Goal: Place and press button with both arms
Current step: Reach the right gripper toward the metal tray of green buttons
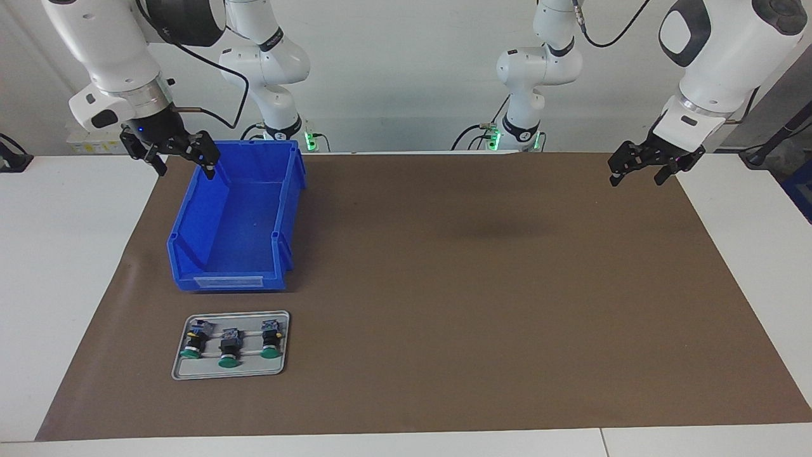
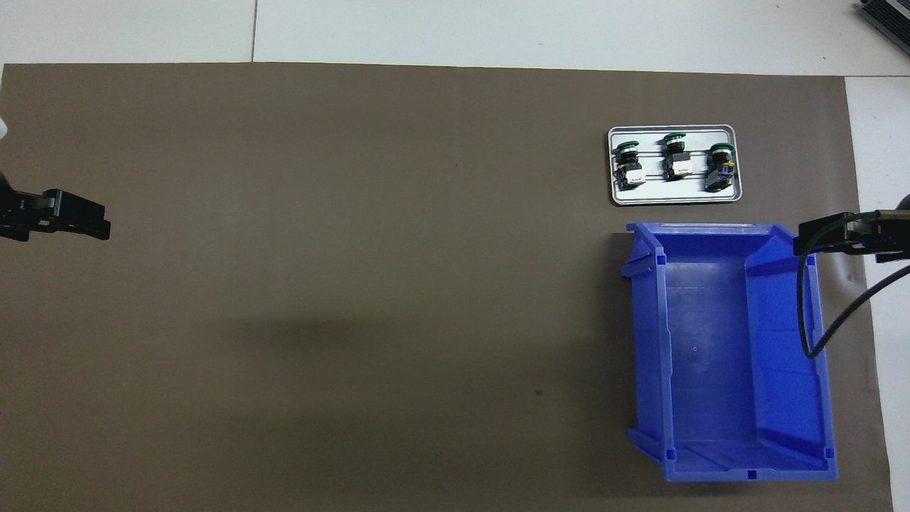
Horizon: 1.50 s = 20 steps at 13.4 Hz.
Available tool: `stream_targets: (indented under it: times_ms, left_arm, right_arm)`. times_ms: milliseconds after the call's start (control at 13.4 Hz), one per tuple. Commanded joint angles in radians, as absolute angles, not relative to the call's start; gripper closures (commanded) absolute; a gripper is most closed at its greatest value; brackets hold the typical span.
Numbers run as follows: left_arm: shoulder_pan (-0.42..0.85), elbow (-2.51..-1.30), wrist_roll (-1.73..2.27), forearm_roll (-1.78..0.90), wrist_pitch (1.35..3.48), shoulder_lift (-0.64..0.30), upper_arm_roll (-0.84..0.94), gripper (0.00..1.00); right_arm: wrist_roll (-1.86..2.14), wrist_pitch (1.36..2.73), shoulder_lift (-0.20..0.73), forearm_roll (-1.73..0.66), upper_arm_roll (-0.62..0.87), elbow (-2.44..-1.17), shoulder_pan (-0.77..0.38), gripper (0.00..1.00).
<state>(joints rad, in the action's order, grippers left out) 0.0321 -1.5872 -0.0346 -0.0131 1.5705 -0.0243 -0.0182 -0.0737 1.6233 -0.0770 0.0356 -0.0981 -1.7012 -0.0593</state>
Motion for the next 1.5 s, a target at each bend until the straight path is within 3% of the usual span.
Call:
stream_targets:
  times_ms: [0,449,599,749,1048,1423]
  left_arm:
    - [0.026,-1.618,-0.041,-0.018,1.585,0.002,-0.015,0.01]
    - [0.026,-1.618,-0.041,-0.018,1.585,0.002,-0.015,0.01]
    - [0.026,-1.618,-0.041,-0.018,1.585,0.002,-0.015,0.01]
    - [0.026,-1.618,-0.041,-0.018,1.585,0.002,-0.015,0.01]
    - [0.026,-1.618,-0.041,-0.018,1.585,0.002,-0.015,0.01]
    - [0.026,-1.618,-0.041,-0.018,1.585,0.002,-0.015,0.01]
  right_arm:
    - [-0.069,1.632,-0.077,0.04,-0.095,-1.698,-0.057,0.0]
    - [-0.084,1.64,-0.083,0.041,-0.094,-1.71,-0.06,0.0]
    - [-0.101,1.71,-0.058,0.052,-0.094,-1.698,-0.057,0.0]
    - [-0.103,1.71,0.018,0.042,-0.094,-1.614,-0.057,0.0]
    - [-0.103,1.748,0.272,0.02,-0.078,-1.396,-0.054,0.0]
    - [-0.112,2.003,0.481,-0.003,-0.058,-1.362,-0.055,0.0]
